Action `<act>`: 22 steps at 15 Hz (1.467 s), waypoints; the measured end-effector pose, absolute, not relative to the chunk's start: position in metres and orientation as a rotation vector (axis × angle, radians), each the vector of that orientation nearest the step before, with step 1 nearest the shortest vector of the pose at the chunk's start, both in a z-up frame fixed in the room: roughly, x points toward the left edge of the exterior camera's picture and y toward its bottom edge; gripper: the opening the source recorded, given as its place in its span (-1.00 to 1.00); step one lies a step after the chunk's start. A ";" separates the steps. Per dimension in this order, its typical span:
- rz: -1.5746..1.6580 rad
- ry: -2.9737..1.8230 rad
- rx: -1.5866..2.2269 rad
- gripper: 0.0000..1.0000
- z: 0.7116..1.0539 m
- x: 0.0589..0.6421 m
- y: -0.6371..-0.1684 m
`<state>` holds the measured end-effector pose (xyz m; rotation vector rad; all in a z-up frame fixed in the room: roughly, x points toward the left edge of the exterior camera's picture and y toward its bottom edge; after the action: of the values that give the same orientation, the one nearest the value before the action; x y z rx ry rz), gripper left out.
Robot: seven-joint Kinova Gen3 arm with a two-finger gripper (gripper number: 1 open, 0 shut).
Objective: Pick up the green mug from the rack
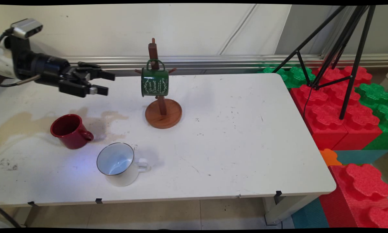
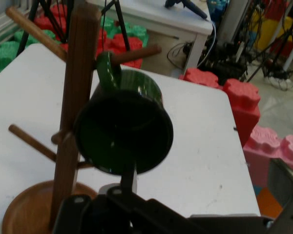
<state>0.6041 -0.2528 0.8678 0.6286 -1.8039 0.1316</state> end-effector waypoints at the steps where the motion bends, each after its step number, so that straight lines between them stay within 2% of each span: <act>1: 0.128 -1.791 0.633 1.00 0.865 0.597 -0.257; 22: 0.097 -1.681 0.694 1.00 0.812 0.528 -0.303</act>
<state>0.5276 -0.3032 0.8123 0.6938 -1.6814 0.0968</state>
